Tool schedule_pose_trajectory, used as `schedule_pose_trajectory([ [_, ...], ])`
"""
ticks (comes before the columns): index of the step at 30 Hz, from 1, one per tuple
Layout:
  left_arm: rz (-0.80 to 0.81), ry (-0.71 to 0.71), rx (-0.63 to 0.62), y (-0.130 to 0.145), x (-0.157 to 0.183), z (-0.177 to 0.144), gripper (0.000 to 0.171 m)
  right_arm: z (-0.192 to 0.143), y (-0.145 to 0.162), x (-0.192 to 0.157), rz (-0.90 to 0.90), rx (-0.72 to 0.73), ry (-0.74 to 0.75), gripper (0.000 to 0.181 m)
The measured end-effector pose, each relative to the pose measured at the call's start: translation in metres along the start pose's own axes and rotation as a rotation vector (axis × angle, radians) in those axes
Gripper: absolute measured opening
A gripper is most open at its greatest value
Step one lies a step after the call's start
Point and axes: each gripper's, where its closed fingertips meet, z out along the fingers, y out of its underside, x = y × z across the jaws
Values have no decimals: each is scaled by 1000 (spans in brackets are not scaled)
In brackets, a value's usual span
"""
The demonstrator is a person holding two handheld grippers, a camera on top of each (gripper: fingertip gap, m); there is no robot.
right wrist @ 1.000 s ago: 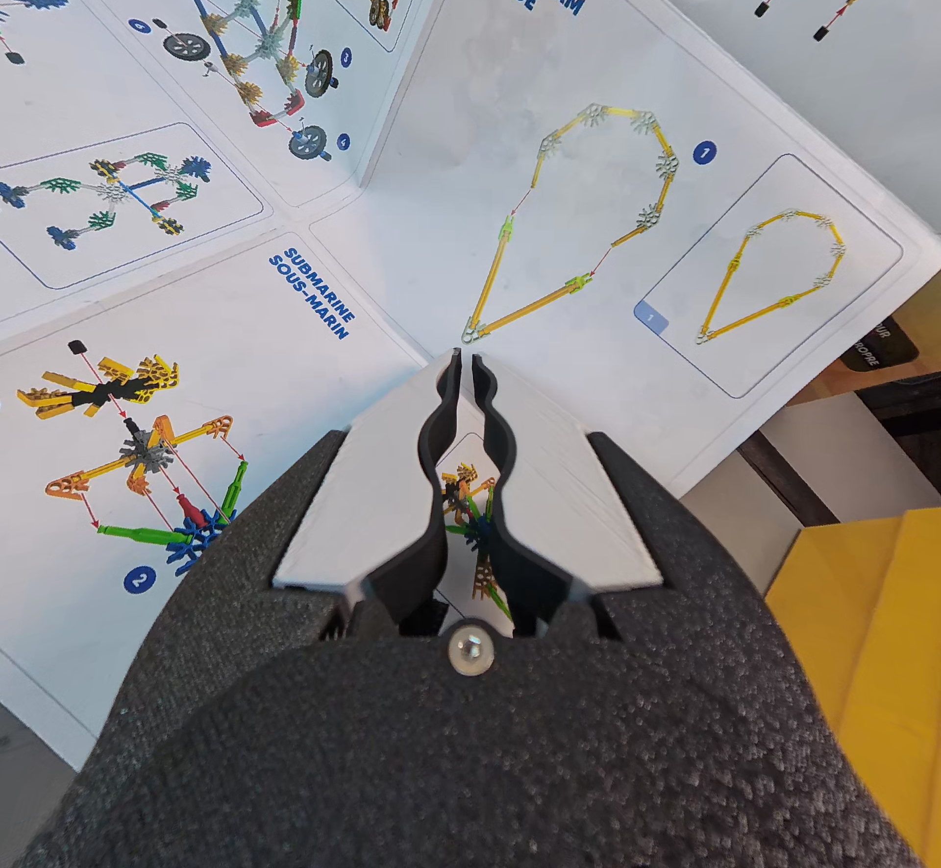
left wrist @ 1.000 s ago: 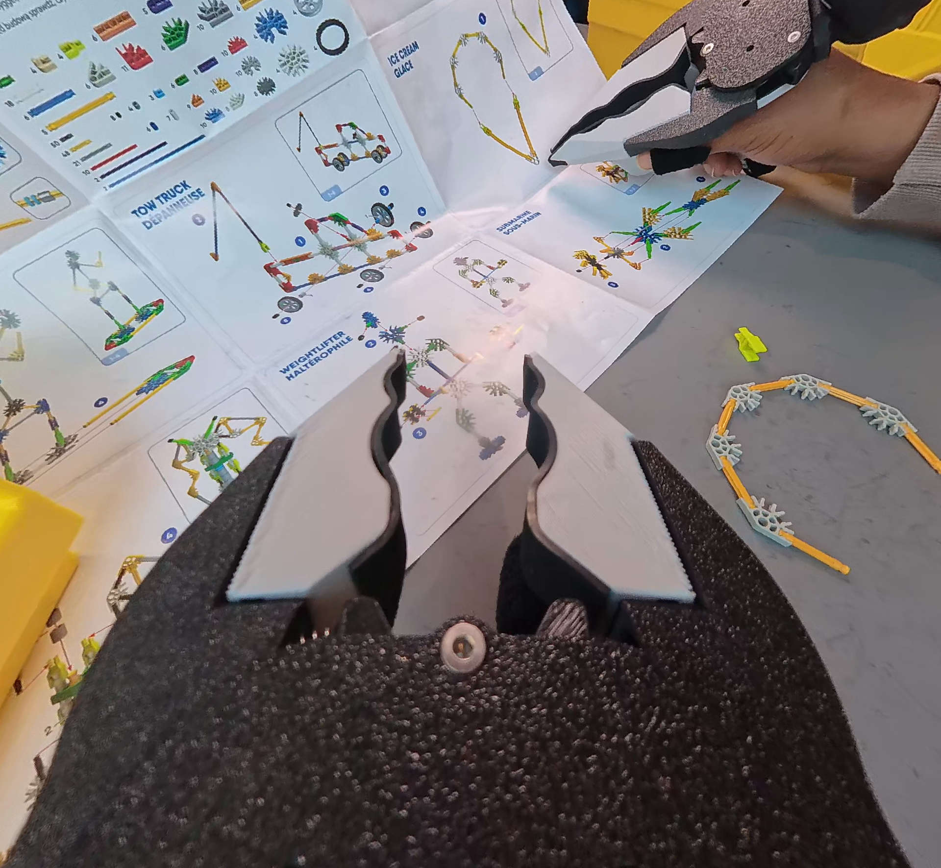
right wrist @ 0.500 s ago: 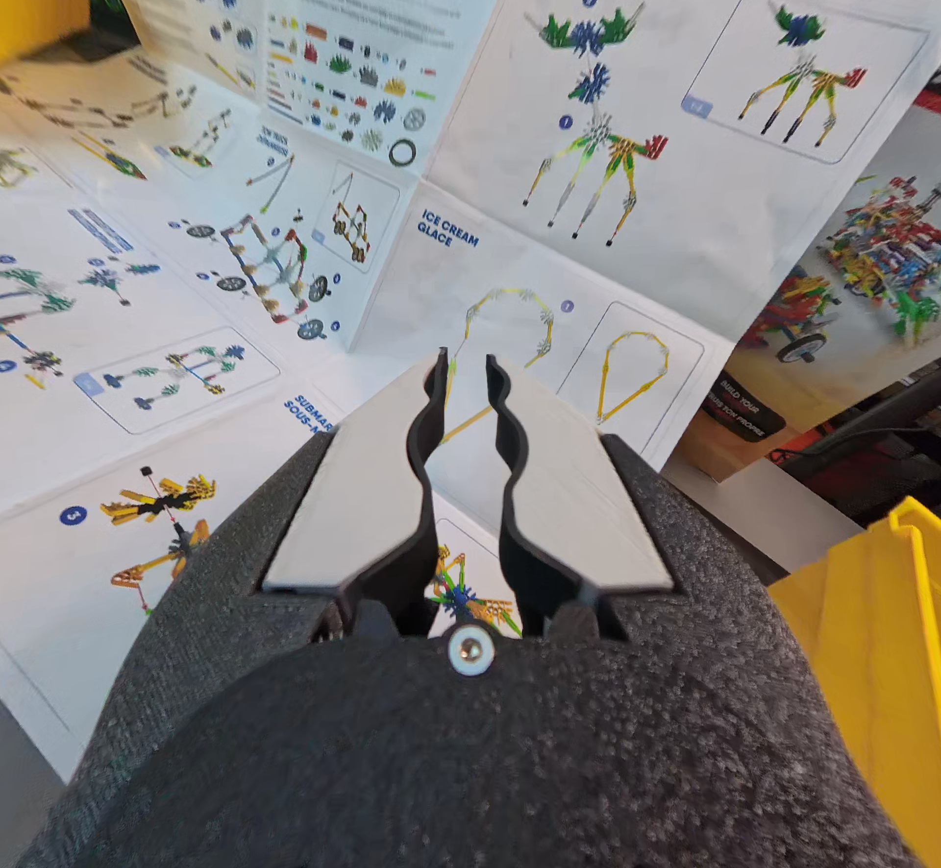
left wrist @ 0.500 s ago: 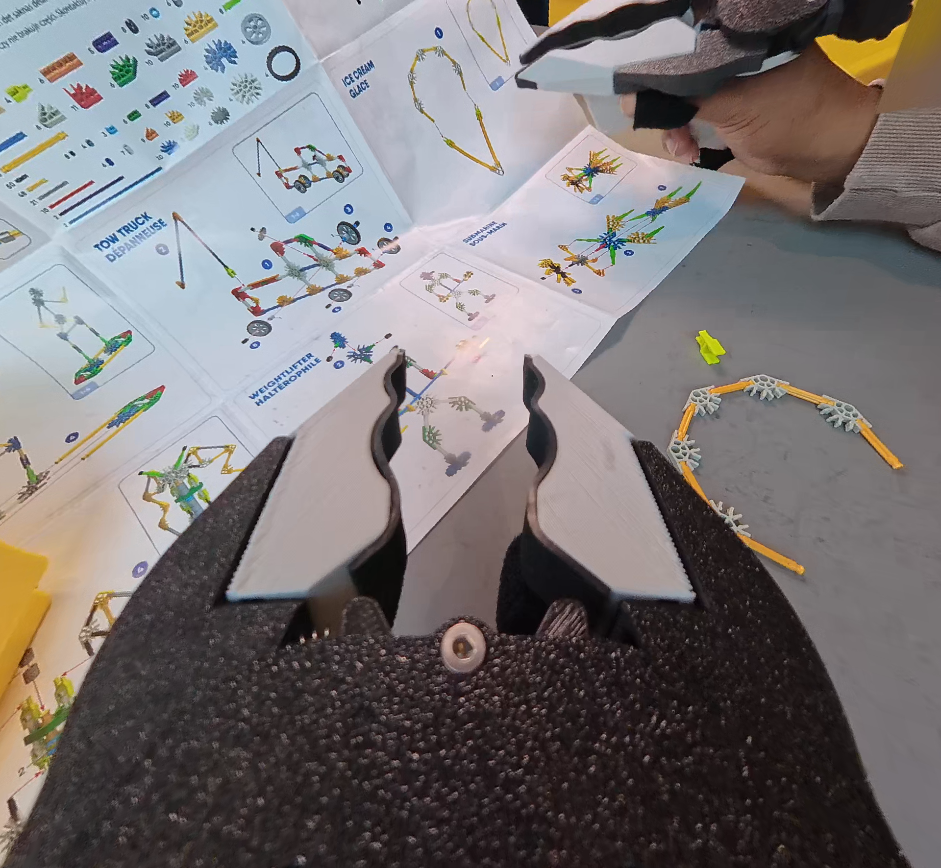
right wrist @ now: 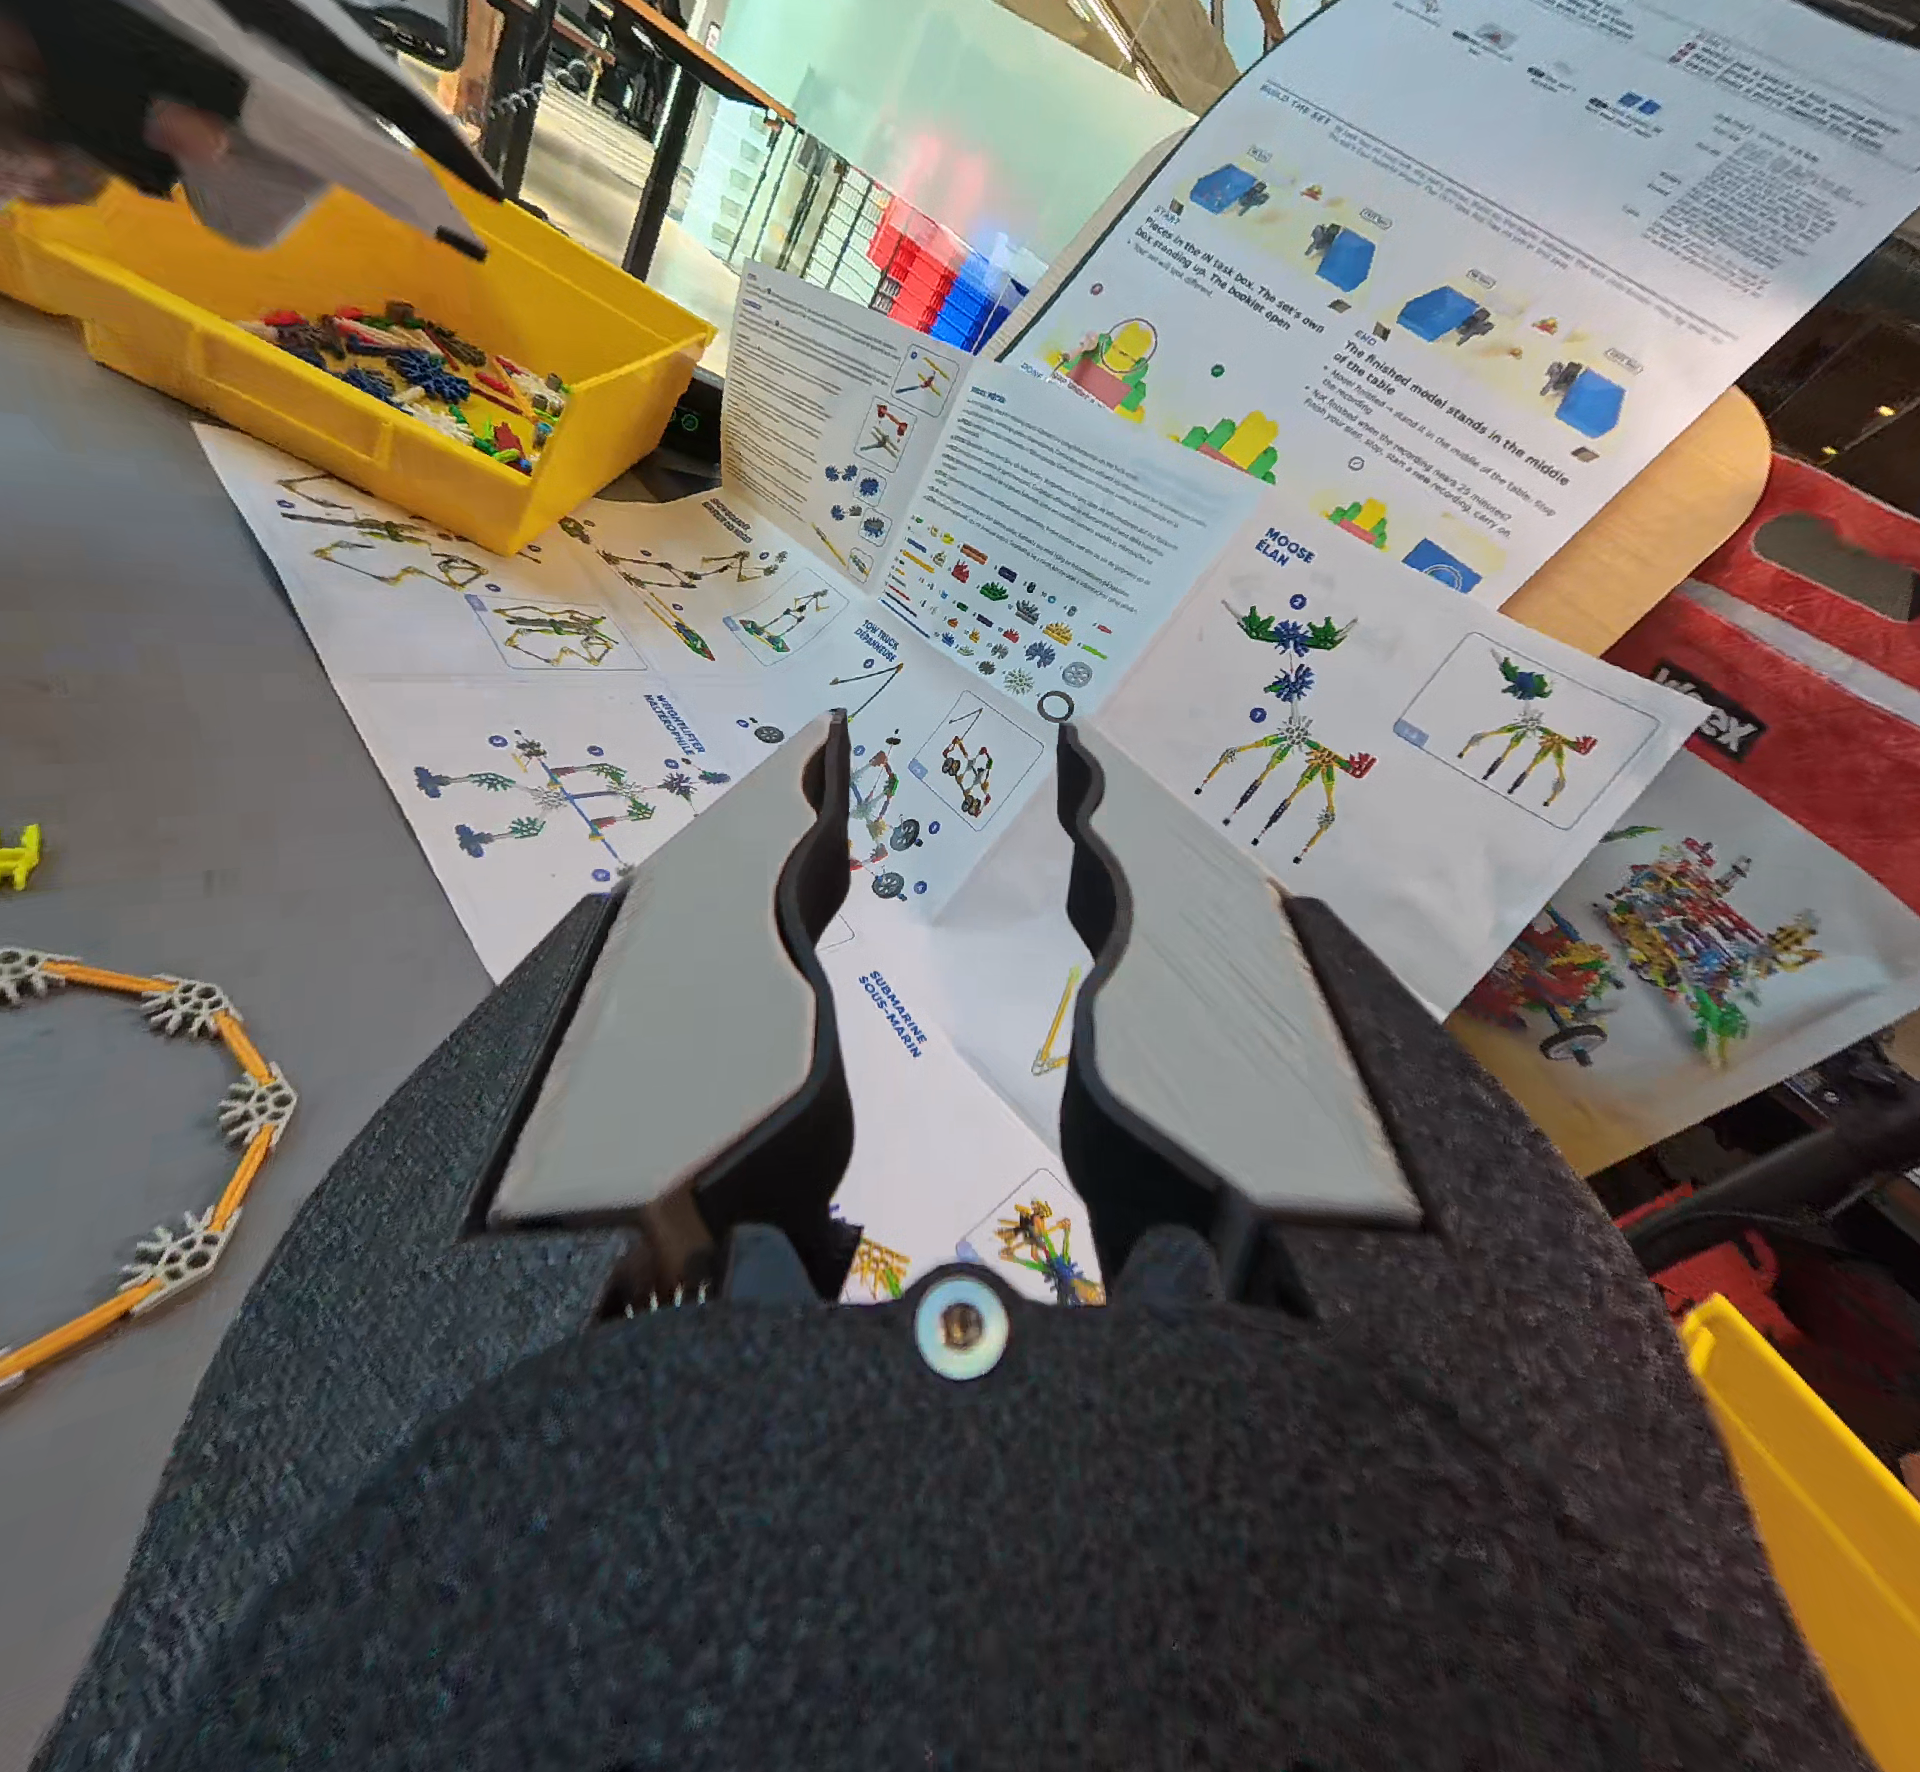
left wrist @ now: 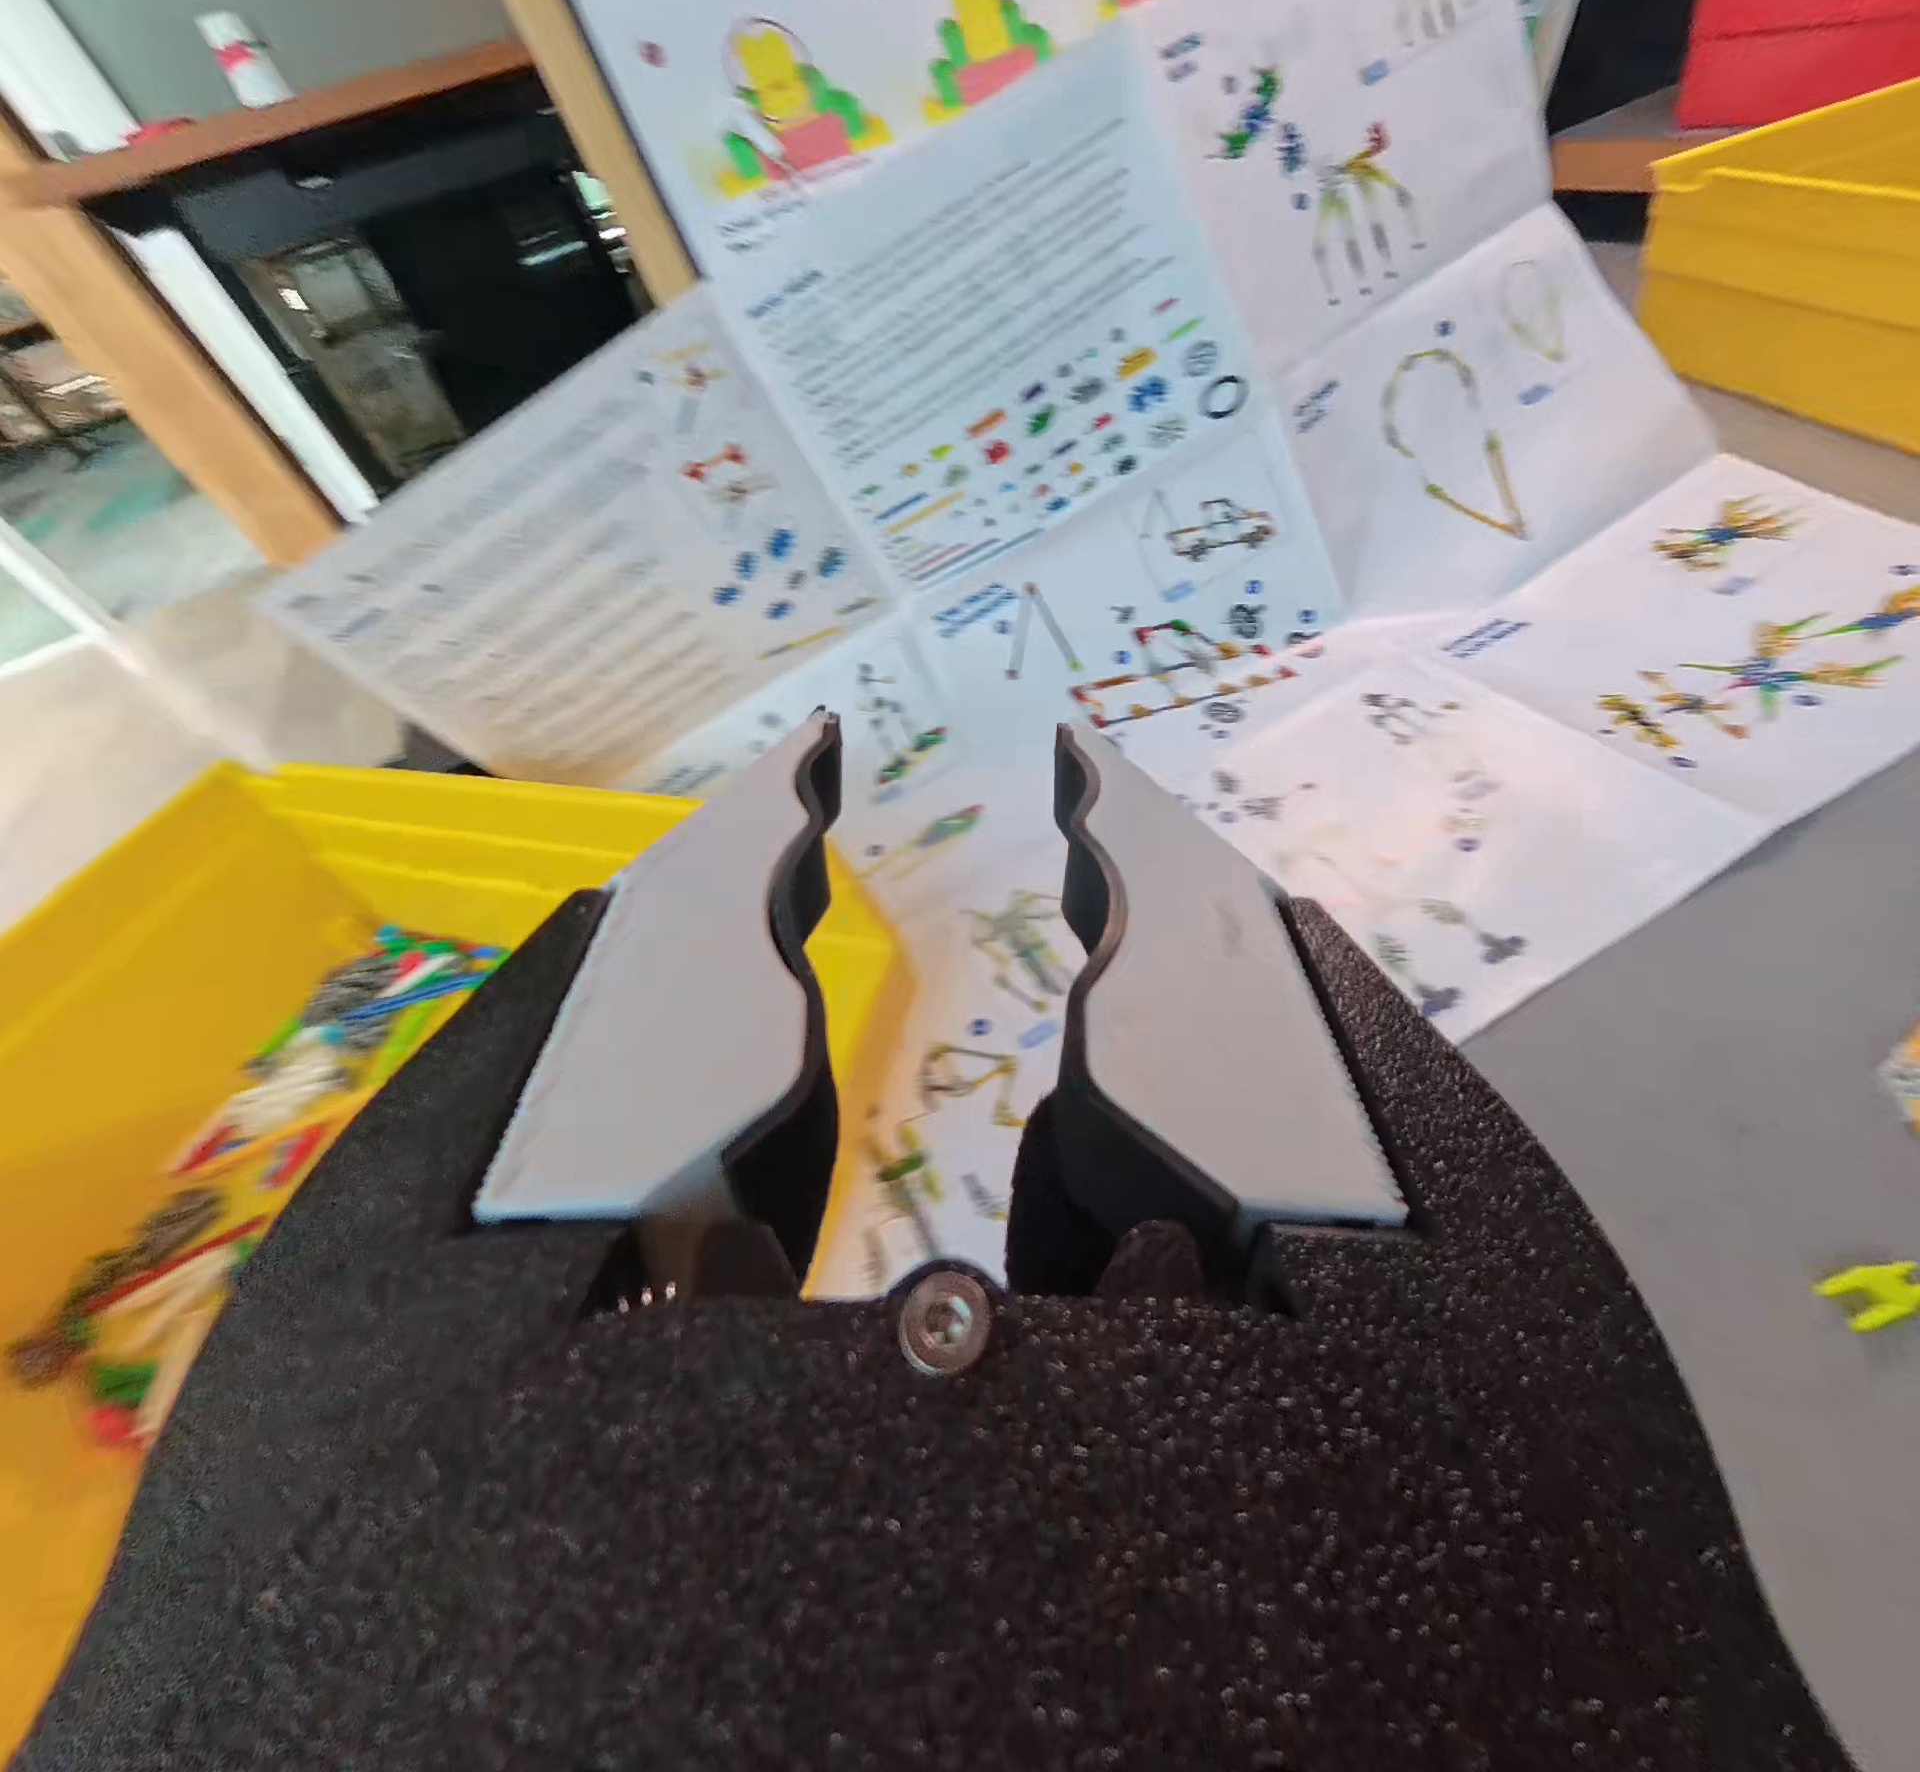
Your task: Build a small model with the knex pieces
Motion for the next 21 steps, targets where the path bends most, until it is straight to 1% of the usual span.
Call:
schedule_pose_trajectory([
  [1, 27, -34, -28, -4, -25, -8, 36, -9, 3, -1, 2, -2, -7, 35],
  [2, 42, -32, -96, -3, -46, -14, 31, -17, 10, -2, 11, -9, -12, 33],
  [3, 42, -19, -209, 7, -67, -19, 32, -24, 18, -4, 23, -18, -17, 31],
  [4, 42, 9, -349, 21, -85, -23, 34, -30, 28, -5, 38, -29, -19, 28],
  [5, 45, 58, -498, 39, -98, -27, 35, -35, 39, -6, 55, -43, -20, 26],
  [7, 58, 205, -803, 83, -110, -39, 35, -38, 56, -10, 95, -74, -38, 23],
  [8, 90, 262, -953, 106, -116, -48, 35, -37, 59, -11, 101, -84, -46, 22],
  [10, 230, 313, -1198, 148, -129, -64, 33, -34, 60, -13, 93, -86, -54, 21],
  [11, 268, 343, -1259, 160, -128, -66, 26, -33, 61, -15, 88, -88, -61, 21],
  [12, 288, 397, -1279, 165, -121, -64, 25, -32, 63, -18, 77, -96, -70, 21],
  [13, 336, 422, -1303, 171, -118, -62, 24, -32, 66, -21, 59, -107, -75, 20],
  [15, 422, 437, -1368, 183, -120, -60, 23, -32, 70, -23, 22, -125, -77, 18],
  [19, 404, 525, -1492, 197, -114, -71, 22, -32, 74, -23, 40, -131, -85, 18],
  [21, 397, 547, -1524, 200, -113, -75, 22, -31, 77, -22, 48, -139, -87, 18],
])
